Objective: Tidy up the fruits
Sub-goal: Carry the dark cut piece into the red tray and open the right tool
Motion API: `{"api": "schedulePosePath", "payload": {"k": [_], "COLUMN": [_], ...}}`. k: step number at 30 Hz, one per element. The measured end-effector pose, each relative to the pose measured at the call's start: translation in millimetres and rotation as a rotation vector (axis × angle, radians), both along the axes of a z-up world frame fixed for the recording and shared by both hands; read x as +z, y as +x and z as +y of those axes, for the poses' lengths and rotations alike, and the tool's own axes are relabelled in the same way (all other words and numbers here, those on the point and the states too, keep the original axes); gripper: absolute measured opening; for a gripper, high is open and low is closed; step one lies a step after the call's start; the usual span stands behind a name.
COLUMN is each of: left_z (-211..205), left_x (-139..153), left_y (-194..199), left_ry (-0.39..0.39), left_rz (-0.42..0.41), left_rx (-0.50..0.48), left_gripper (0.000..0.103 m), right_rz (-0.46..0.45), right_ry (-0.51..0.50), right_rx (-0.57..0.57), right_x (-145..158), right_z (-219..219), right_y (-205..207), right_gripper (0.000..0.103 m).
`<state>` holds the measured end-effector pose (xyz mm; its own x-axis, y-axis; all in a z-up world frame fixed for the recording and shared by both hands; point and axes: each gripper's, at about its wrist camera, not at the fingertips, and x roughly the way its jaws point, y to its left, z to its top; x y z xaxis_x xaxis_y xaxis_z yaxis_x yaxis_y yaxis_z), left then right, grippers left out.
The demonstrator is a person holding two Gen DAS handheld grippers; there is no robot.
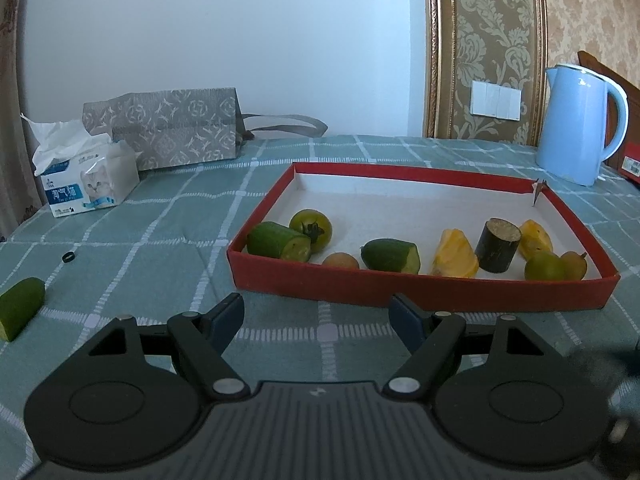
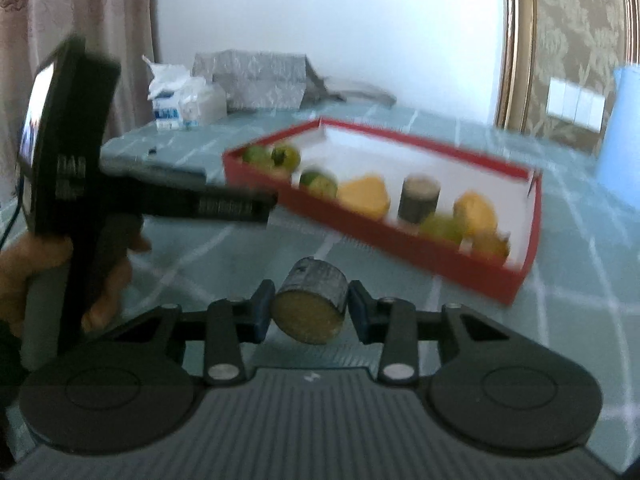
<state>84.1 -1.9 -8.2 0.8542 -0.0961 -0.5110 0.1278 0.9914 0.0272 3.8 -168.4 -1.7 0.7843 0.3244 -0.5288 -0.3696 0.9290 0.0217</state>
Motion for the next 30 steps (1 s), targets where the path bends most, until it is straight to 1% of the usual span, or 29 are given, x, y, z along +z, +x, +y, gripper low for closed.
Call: {"api": "schedulePosePath", "payload": {"k": [3, 6, 9, 11, 14, 18, 20, 25, 26, 28, 30], "left_z": [0, 1, 1, 2, 3, 3, 3, 3, 3, 3, 3], "left_x": [0, 0, 0, 0, -1, -1, -1, -2, -2, -2, -2], "left_y": [0, 0, 1, 1, 2, 3, 5, 5, 5, 5, 6], "left_ry": [-0.001, -0.003, -0.003, -0.004, -0.008, -0.012, -0.015, -0.017, -0.015, -0.013, -0.01], "left_rz": [0.002, 0.005, 0.007, 0.01, 0.013, 0.022, 0.027, 0.027, 0.027, 0.028, 0.029], "left_rx": [0.001, -0.001, -0.001, 0.001, 0.003, 0.001, -0.001, -0.001, -0.001, -0.001, -0.003], "left_gripper": [0.079, 0.08, 0.08, 0.08, 0.08, 0.08, 0.081, 0.081, 0.081, 0.081, 0.081], "right_rz": [-0.068, -0.116, -0.148, -0.154, -0.136, -0.106, -0.072, -0.01, -0.012, -0.038, -0.068], "right_ry": [-0.013, -0.011, -0.026, -0.048, -0.067, -0.08, -0.096, -0.064, -0.051, -0.06, -0.051], "right_rx": [-0.019, -0.046, -0.075, -0.091, -0.116, -0.143, -0.148, -0.156, -0.159, -0.163, -0.18], "right_x": [19, 34, 44, 46, 45, 35, 28, 15, 14, 17, 21], "right_z": [-1, -2, -2, 1, 5, 11, 17, 19, 18, 19, 18], "right_y": [9, 23, 44, 61, 90, 121, 137, 151, 150, 145, 140], "right_gripper": [0.037, 0.037, 0.037, 0.037, 0.037, 0.037, 0.037, 0.037, 0.04, 0.05, 0.077]}}
